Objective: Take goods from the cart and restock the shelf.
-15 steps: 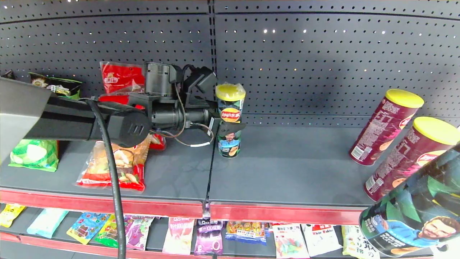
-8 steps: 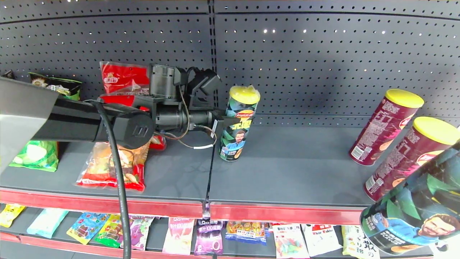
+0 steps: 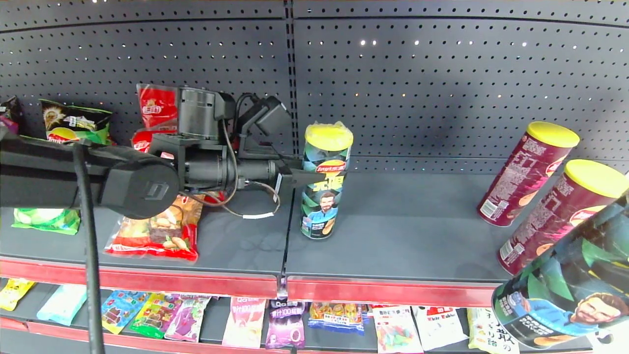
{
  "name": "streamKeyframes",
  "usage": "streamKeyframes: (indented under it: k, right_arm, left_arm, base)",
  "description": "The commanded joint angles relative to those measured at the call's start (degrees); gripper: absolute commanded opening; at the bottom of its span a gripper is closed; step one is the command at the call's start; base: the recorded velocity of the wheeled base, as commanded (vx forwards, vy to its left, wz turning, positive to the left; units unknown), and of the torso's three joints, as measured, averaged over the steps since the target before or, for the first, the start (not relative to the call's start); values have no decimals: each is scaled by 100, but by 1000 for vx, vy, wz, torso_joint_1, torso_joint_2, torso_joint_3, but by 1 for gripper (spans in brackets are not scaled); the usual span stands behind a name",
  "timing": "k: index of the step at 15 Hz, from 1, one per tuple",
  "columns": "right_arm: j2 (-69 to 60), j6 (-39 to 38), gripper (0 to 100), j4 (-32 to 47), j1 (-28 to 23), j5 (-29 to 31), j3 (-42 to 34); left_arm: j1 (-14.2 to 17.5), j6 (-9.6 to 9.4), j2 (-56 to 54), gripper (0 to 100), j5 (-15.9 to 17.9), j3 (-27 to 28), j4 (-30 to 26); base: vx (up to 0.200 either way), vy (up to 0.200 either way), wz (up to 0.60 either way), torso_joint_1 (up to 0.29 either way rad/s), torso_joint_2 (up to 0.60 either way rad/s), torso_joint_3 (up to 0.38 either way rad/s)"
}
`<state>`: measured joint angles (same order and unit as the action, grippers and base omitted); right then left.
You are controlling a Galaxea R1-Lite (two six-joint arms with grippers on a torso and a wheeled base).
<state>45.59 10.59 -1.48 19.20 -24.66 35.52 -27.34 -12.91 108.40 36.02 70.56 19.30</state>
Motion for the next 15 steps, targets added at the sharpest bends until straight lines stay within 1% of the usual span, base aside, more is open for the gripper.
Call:
streamKeyframes:
  k: [1,2,3,5,8,9,15]
  right_arm:
    - [-7,4,0,-2,5,-4,16]
    - [-7,4,0,-2,5,-4,25]
    - [2,4,0,-2,5,-4,42]
    - [2,4,0,7,5,-12,78]
    - [2,-5,0,7,5,-12,113]
    - [2,-5,0,7,5,-12,121]
    - [2,-5,0,24,5,-4,192]
  left_arm:
    - [1,8,-205,0,63,-51,39]
    - [-8,8,-170,0,159,-86,215]
    - [-8,-10,-100,0,326,-200,452]
    - [-52,-27,-29,0,555,-394,698]
    - [-131,-36,-21,0,1012,-570,751]
    - [-140,-36,-3,0,1109,-578,760]
    - [-148,-54,234,0,1258,-578,918]
  base:
    - [0,0,0,0,0,0]
    - [0,0,0,0,0,0]
    - [0,0,0,0,0,0]
    - [0,0,0,0,0,0]
    - [0,0,0,0,0,0]
    - [0,0,0,0,0,0]
    - [0,0,0,0,0,0]
